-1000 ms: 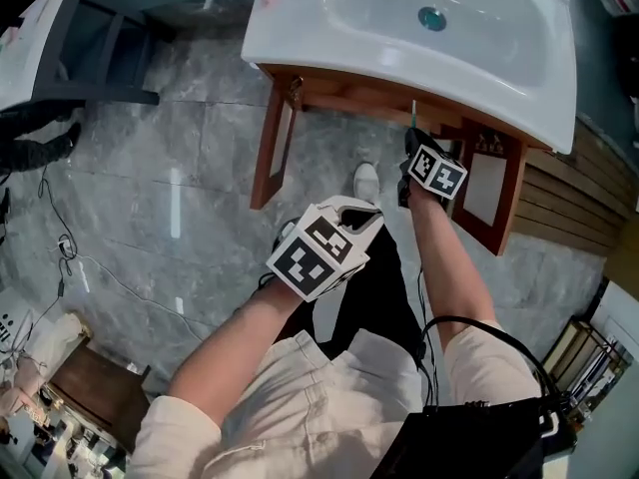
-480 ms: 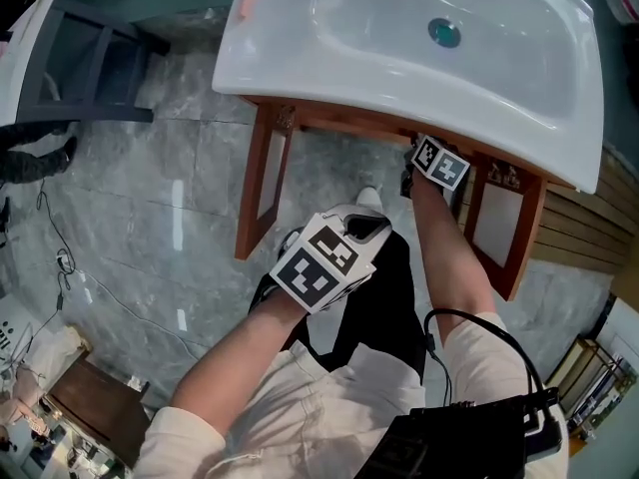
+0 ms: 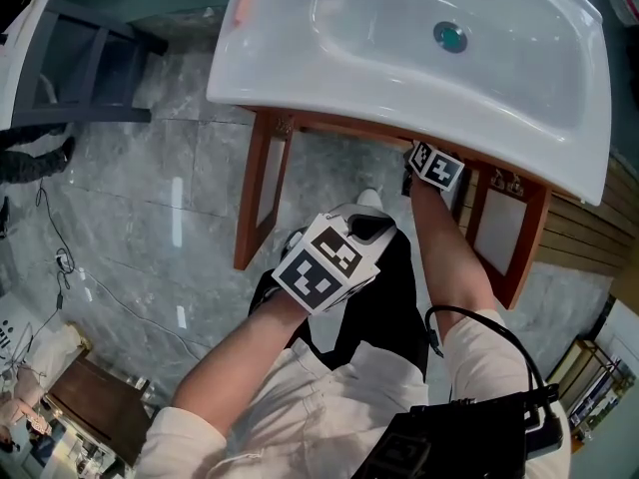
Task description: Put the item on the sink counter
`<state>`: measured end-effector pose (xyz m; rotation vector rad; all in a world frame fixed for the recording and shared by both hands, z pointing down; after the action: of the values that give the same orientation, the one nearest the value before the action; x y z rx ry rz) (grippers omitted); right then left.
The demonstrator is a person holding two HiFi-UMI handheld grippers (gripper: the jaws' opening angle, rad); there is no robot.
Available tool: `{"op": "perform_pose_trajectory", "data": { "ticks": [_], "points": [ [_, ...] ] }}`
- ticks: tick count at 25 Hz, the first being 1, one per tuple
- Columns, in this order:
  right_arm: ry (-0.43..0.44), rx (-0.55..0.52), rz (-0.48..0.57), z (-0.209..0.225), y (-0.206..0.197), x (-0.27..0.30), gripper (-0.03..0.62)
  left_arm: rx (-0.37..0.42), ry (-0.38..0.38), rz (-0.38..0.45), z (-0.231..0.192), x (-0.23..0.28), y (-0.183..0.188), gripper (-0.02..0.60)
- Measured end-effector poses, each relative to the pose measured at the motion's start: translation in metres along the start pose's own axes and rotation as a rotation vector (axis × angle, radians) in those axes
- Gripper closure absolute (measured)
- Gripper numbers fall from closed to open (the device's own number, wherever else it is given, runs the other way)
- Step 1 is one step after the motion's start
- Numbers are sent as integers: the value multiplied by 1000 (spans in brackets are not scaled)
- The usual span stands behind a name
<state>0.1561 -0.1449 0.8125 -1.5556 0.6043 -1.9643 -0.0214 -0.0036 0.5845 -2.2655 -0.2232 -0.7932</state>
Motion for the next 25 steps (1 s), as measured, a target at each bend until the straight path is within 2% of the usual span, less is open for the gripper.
{"op": "perform_pose_trajectory", "data": {
  "ticks": [4,11,19,25],
  "points": [
    [-6,-78,43,-8,10,-3,526,-4,-2,1,-1,0,-2,577],
    [-7,-138,37,-12,10,-5,454,1,3,-3,3,-1,-7,577],
    [-3,-164,37,-9,13,-24,442,12,-7,-3,16,-7,-7,577],
    [32,-215,27,-18,15,-63,442,17,-14,-1,34,-17,-2,577]
  ]
}}
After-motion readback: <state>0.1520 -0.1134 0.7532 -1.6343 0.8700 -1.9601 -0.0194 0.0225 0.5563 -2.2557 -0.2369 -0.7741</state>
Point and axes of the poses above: the fingertips, and each gripper's own axes: x forward along the fingers, z to its right, y out of its top, the point moved 8 cm from there along -x, backward along the fingers, and after that the axes turned 1 degree about z, right-handed, at the moved point
